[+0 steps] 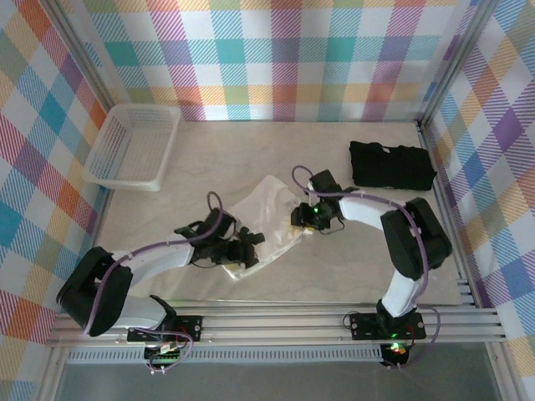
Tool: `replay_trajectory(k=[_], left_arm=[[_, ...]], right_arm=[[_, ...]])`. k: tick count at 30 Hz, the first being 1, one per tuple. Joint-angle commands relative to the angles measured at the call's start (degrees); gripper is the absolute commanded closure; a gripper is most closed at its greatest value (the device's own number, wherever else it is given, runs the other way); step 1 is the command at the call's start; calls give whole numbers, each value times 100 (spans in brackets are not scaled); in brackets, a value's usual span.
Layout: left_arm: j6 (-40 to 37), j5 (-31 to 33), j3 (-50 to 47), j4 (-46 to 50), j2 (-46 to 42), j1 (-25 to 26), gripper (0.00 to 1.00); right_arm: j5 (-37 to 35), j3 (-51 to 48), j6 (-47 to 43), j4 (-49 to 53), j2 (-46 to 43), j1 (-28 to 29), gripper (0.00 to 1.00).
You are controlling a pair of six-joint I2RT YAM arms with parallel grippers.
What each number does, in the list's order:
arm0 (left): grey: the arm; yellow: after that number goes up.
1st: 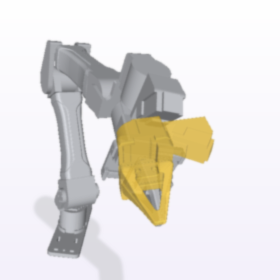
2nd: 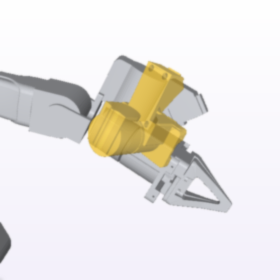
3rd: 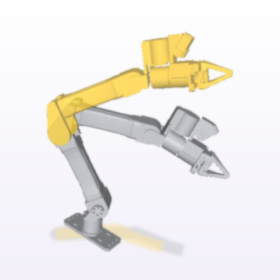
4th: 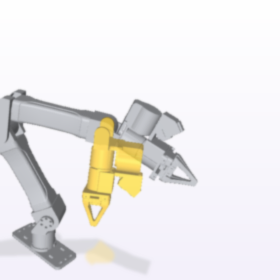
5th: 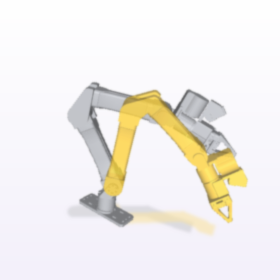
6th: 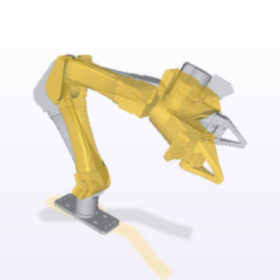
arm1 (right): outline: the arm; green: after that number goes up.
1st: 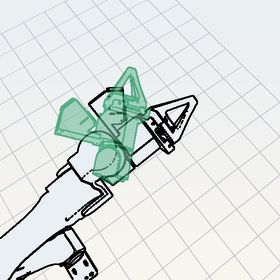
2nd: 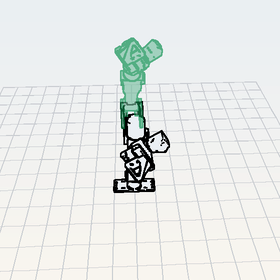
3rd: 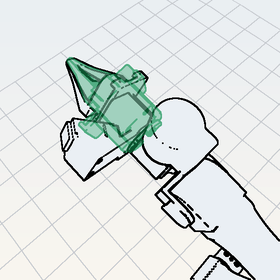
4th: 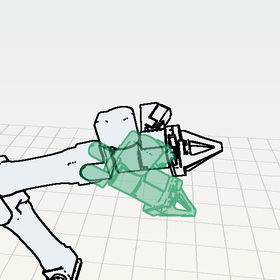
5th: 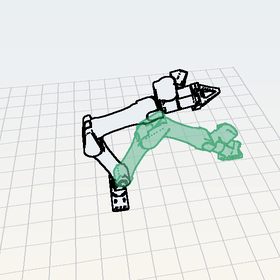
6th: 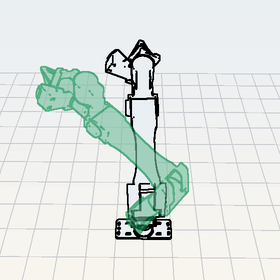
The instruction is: Fold the inside-out t-shirt
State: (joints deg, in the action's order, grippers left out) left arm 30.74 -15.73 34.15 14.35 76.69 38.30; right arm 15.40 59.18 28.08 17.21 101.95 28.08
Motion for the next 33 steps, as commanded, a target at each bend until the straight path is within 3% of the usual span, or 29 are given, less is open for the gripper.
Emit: replay_trajectory(k=[1,5,8,13,18,21,26,33], left_arm=[[386,-226,-49,-844,-114,741,38],[49,-748,364,-1301,289,1057,37],[-429,-345,584,-1032,-81,916,36],[-430,-165,618,-1328,-521,-678,29],[-753,-217,1690,-999,694,-1745,24],[-1126,-315,2501,-605,1580,-2064,22],[-1834,-324,3868,404,2880,-2099,20],[-2255,-789,4918,933,4000,-2090,19]], right_arm=[[373,985,-387,-98,575,31,54],[790,1880,-648,41,981,24,53],[456,1870,-955,201,652,-144,47],[-140,1469,-952,631,215,-551,26],[-538,1085,-832,805,111,-692,14],[-485,1061,-785,895,191,-692,11],[-262,1008,-630,727,427,-554,13],[-283,982,-445,617,700,-423,17]])
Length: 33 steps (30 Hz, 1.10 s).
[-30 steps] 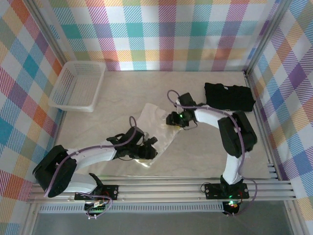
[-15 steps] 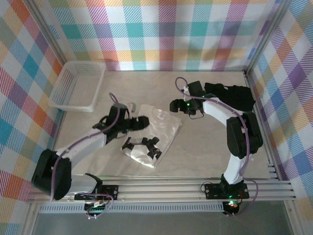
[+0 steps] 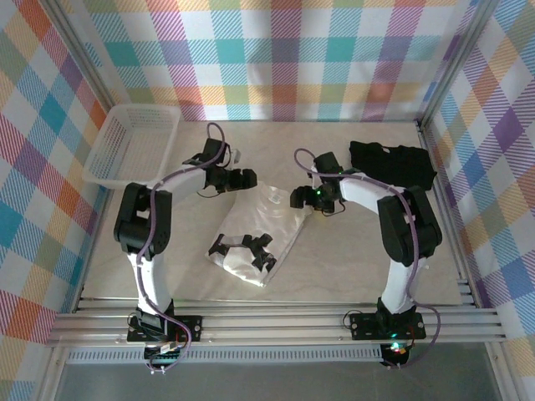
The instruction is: Fold the inside-out t-shirt
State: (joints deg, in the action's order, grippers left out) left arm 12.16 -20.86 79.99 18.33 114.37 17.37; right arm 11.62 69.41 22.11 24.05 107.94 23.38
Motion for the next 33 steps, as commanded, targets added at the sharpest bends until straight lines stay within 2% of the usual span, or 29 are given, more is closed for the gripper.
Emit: replay_trajectory(k=[1,5,9,13,19,27,33], left_arm=[[-445,-336,463,603,358,6,19],[-616,-702,804,867,769,89,20],[-671,-999,844,903,919,162,24],[-619,-1207,799,803,920,162,35],[-626,-1183,953,902,1115,128,53],[-412,-1184,958,734,1158,-65,80],[-96,-1192,930,402,1026,-242,96]], right_arm=[[116,-34,168,-97,140,68,17],[172,-50,274,-235,214,214,19],[353,-120,432,-509,232,264,25],[455,-98,551,-692,278,271,34],[291,-19,588,-767,369,268,42],[78,-113,676,-1273,338,253,67],[-135,-184,598,-1762,81,170,92]])
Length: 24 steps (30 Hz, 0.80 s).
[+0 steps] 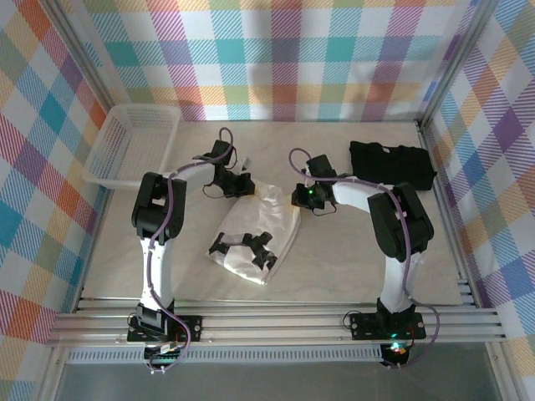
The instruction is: Fold the inside-out t-shirt
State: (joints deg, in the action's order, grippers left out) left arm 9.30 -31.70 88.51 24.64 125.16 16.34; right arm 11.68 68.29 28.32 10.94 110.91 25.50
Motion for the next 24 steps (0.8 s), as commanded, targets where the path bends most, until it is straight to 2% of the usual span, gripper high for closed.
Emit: replay_trajectory(k=[1,3,11,15,21,24], left_arm=[[267,-107,34,-350,-137,-188,98],[434,-108,-46,-591,-298,-289,100],[1021,-241,68,-1403,-704,-539,100],[1116,-190,798,-1321,-728,-583,100],[1182,-121,2612,-921,-548,-605,100],[1258,-217,2794,-943,-689,-599,100]], right_arm=[[-172,-70,-64,-501,-275,-77,95],[-187,-63,-141,-624,-382,-160,100],[43,635,-559,-863,-474,-397,100],[151,1535,-919,-753,-346,-529,100],[358,3223,-1587,-449,-176,-735,100],[536,3619,-1904,-342,-229,-746,100]])
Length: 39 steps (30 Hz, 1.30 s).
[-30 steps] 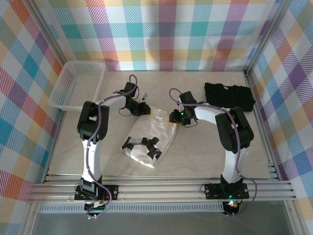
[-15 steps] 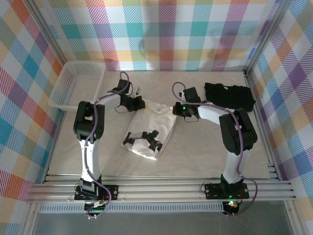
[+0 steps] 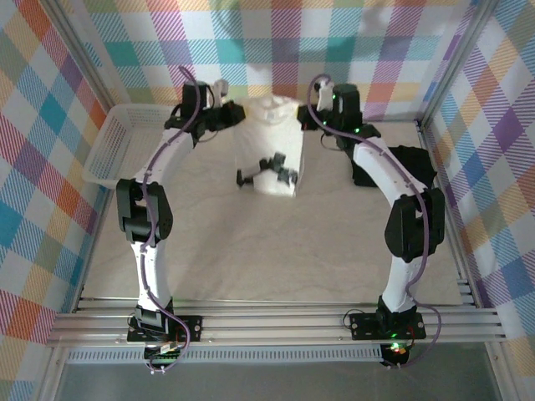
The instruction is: Fold the inside-out t-shirt
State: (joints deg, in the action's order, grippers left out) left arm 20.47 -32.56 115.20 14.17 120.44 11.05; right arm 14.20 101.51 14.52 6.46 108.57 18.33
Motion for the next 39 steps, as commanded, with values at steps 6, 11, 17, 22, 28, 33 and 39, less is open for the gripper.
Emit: replay_trajectory(k=[6,11,17,22,28,33,39], left_arm=[[290,-176,-1930,-1081,-1206,-22,100],[625,-93,-4633,-2302,-2482,167,100],[518,401,-6792,-2124,-4178,968,100],[687,988,-7483,-1917,-4821,1458,100],[706,1834,-7405,-1431,-4569,1451,100],[826,2257,-7201,-949,-4103,1401,98],[837,2590,-7360,-1017,-3819,1359,94]], right_arm=[[895,-811,-696,-337,-582,-10,100],[1133,-2882,-397,-686,-1635,98,100],[1130,-5013,73,-465,-3089,233,100],[999,-5375,34,-49,-3414,239,100],[959,-4737,-86,54,-2654,237,100],[933,-4049,-204,325,-1723,292,100],[773,-3495,-281,564,-731,417,100]])
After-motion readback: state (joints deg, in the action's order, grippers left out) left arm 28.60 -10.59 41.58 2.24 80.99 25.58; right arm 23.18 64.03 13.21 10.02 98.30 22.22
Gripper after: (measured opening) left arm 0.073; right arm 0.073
